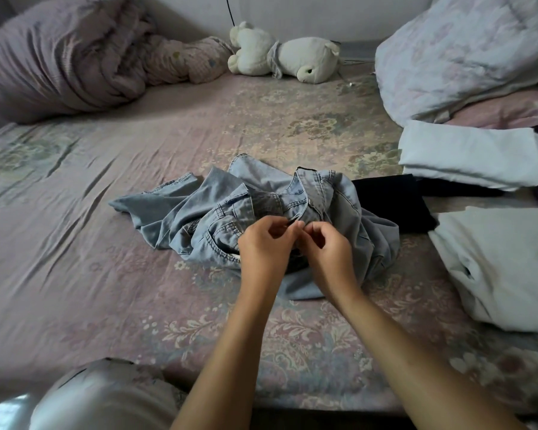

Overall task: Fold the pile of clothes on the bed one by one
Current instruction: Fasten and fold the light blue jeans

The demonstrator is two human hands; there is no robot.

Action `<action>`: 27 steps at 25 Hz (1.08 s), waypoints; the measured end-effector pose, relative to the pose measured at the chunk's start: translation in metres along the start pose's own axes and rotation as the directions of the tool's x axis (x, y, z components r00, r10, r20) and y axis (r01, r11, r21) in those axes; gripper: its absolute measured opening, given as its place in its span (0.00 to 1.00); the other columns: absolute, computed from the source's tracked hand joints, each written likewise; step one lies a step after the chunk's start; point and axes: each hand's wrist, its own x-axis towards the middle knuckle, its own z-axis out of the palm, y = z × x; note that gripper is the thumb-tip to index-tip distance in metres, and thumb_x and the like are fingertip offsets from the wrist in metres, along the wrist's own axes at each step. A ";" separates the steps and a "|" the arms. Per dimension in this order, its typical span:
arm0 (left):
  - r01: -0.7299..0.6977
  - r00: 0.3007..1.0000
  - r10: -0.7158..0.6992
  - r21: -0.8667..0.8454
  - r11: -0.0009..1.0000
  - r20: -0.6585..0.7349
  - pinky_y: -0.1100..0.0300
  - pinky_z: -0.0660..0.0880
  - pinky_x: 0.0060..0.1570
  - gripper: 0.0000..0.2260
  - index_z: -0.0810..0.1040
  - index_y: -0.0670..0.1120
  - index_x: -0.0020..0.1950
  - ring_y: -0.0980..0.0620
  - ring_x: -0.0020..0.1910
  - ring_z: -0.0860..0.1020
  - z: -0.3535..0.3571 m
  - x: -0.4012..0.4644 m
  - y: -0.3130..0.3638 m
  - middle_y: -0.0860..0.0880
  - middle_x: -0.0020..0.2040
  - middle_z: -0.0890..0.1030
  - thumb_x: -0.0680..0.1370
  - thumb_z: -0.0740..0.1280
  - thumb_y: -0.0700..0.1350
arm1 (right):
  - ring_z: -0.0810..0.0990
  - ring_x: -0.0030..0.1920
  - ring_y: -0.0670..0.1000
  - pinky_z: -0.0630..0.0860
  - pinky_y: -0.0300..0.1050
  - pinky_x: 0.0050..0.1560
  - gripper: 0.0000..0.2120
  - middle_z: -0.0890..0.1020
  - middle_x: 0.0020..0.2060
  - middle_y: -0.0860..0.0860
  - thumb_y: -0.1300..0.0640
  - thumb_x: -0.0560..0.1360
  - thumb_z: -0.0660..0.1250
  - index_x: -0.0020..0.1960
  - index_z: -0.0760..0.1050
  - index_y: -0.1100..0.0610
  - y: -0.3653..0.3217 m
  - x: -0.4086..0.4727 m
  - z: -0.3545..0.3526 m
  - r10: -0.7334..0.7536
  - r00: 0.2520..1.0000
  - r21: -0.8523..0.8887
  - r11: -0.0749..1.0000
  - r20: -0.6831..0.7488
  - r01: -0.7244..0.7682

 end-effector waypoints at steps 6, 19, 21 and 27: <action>0.102 0.993 -0.107 -0.081 0.991 -0.054 0.61 0.73 0.35 0.05 0.79 0.45 0.40 0.55 0.36 0.78 0.007 0.000 -0.006 0.51 0.36 0.81 0.74 0.72 0.45 | 0.79 0.41 0.48 0.74 0.35 0.40 0.02 0.80 0.41 0.54 0.60 0.75 0.68 0.44 0.76 0.57 0.004 -0.005 0.006 -0.041 0.998 -0.047 0.998 -0.045 0.038; 0.117 0.992 -0.122 -0.126 0.985 -0.035 0.59 0.68 0.30 0.10 0.76 0.45 0.39 0.54 0.30 0.72 0.010 0.004 -0.012 0.48 0.34 0.78 0.75 0.71 0.48 | 0.78 0.43 0.48 0.73 0.34 0.43 0.04 0.80 0.43 0.54 0.62 0.75 0.68 0.48 0.78 0.62 0.008 -0.007 0.011 -0.199 0.977 -0.155 0.970 -0.073 0.186; 0.120 0.991 -0.127 -0.124 0.985 -0.047 0.65 0.64 0.28 0.09 0.75 0.45 0.39 0.57 0.28 0.70 0.010 0.003 -0.012 0.50 0.32 0.76 0.76 0.70 0.47 | 0.80 0.43 0.48 0.75 0.37 0.44 0.04 0.81 0.42 0.53 0.60 0.76 0.67 0.48 0.78 0.61 0.008 -0.007 0.011 -0.131 0.989 -0.083 0.989 -0.071 0.125; 0.106 0.987 -0.118 -0.113 0.988 -0.108 0.68 0.67 0.29 0.09 0.74 0.44 0.38 0.59 0.29 0.71 0.015 -0.001 -0.014 0.52 0.33 0.75 0.76 0.69 0.45 | 0.75 0.42 0.50 0.70 0.40 0.43 0.06 0.78 0.42 0.54 0.61 0.78 0.64 0.46 0.75 0.63 0.008 -0.007 0.016 -0.167 0.985 -0.221 0.963 -0.051 0.152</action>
